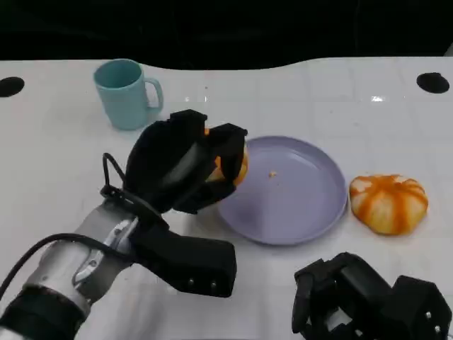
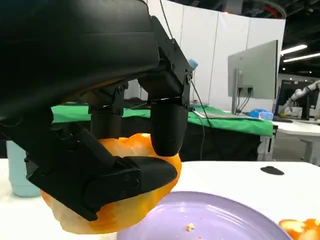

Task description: Grasp the bread from the table and place it into the plate.

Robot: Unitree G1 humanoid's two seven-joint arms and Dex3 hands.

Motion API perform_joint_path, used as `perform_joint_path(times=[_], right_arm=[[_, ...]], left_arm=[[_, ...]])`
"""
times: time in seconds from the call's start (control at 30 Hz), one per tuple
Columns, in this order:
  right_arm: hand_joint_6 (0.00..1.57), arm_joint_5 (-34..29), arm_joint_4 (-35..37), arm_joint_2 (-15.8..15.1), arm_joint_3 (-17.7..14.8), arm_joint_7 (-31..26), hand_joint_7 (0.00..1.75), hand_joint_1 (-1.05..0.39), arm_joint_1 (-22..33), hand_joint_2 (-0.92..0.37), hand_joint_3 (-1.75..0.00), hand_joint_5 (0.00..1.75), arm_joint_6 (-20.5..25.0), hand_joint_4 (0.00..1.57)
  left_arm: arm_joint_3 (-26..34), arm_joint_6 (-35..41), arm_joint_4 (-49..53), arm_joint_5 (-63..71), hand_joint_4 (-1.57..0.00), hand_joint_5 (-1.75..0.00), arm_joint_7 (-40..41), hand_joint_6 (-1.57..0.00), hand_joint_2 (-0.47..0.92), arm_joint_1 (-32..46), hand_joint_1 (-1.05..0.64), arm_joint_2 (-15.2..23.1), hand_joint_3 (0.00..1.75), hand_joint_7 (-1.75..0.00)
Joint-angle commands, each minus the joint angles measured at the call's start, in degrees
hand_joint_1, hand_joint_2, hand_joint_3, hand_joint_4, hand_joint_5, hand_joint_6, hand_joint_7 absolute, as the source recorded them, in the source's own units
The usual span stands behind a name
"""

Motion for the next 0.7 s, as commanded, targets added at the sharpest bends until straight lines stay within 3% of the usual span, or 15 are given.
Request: perform_joint_path(times=[0.03,0.27,0.5,0.7], right_arm=[[1.57,-0.3,-0.9,-0.4,-0.1,-0.5,1.06,-1.05,0.7,-0.12,-1.35,1.30,-0.3,1.54],[1.57,0.7,-1.2,-0.1,-0.2,-0.2,1.05,-1.05,0.7,-0.11,-1.34,1.30,1.2,1.54],[1.57,0.2,-0.3,-0.2,0.0,-0.4,1.04,-1.05,0.3,-0.14,-1.33,1.31,-0.4,1.54],[1.57,0.0,-1.3,-0.1,0.0,-0.7,1.04,-1.05,0.8,-0.14,-1.33,1.31,1.0,1.54]], left_arm=[[-1.7,-0.8,4.0,1.2,-0.87,-1.75,2.6,-0.68,0.37,-3.7,-0.25,-1.6,1.06,-1.75],[-4.2,-0.7,12.2,1.6,-0.89,-1.75,4.6,-0.69,0.36,-7.9,-0.26,-5.6,1.14,-1.75],[-6.4,-1.3,19.8,1.9,-0.91,-1.75,8.1,-0.69,0.37,-11.3,-0.22,-8.3,1.14,-1.75],[-8.0,-1.6,26.1,1.6,-0.91,-1.75,9.8,-0.70,0.34,-14.0,-0.19,-10.4,1.11,-1.75]])
